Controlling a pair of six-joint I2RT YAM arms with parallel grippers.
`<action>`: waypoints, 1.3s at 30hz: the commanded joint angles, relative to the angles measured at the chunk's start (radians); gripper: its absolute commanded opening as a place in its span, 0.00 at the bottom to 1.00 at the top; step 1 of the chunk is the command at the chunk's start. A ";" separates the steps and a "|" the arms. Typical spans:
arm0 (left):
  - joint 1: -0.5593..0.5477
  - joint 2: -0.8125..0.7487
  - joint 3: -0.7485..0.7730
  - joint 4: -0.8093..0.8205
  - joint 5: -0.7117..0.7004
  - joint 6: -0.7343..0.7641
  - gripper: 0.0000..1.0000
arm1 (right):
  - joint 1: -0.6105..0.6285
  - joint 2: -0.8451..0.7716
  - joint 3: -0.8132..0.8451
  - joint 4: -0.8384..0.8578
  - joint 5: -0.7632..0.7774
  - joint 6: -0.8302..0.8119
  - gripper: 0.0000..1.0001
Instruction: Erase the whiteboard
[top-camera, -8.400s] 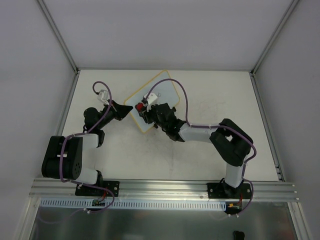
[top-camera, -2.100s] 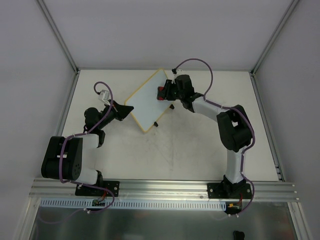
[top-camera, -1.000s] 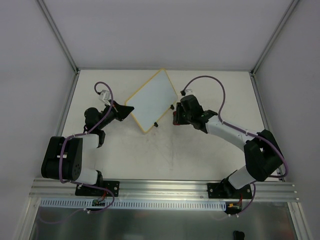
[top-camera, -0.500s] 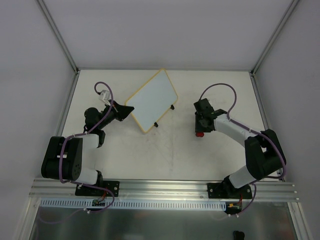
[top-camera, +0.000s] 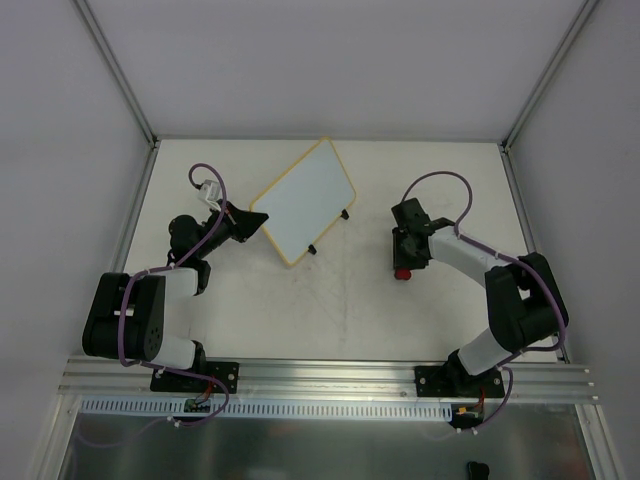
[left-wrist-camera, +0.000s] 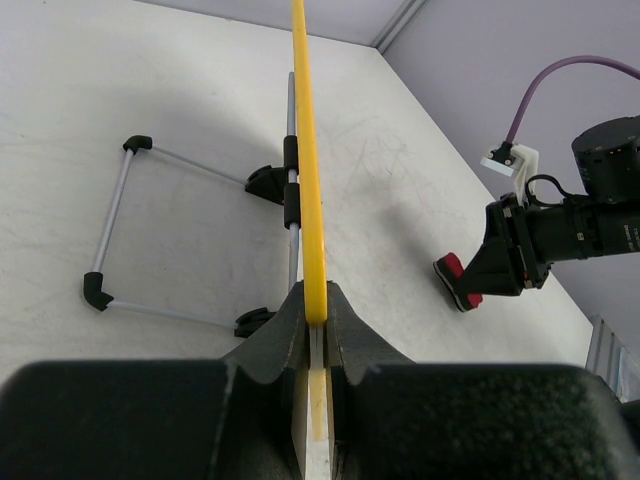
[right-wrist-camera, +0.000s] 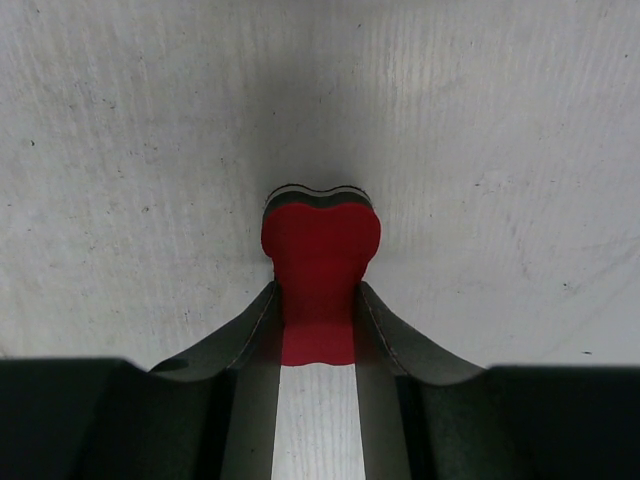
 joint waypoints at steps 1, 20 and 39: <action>-0.020 -0.015 0.014 0.048 0.084 -0.017 0.00 | -0.005 0.003 0.007 -0.019 -0.019 -0.010 0.34; -0.020 -0.027 0.005 0.055 0.078 -0.017 0.33 | -0.005 -0.111 -0.011 -0.021 0.023 -0.004 0.61; -0.009 -0.358 -0.153 -0.179 -0.189 0.079 0.99 | -0.004 -0.381 -0.044 0.016 0.035 -0.067 0.62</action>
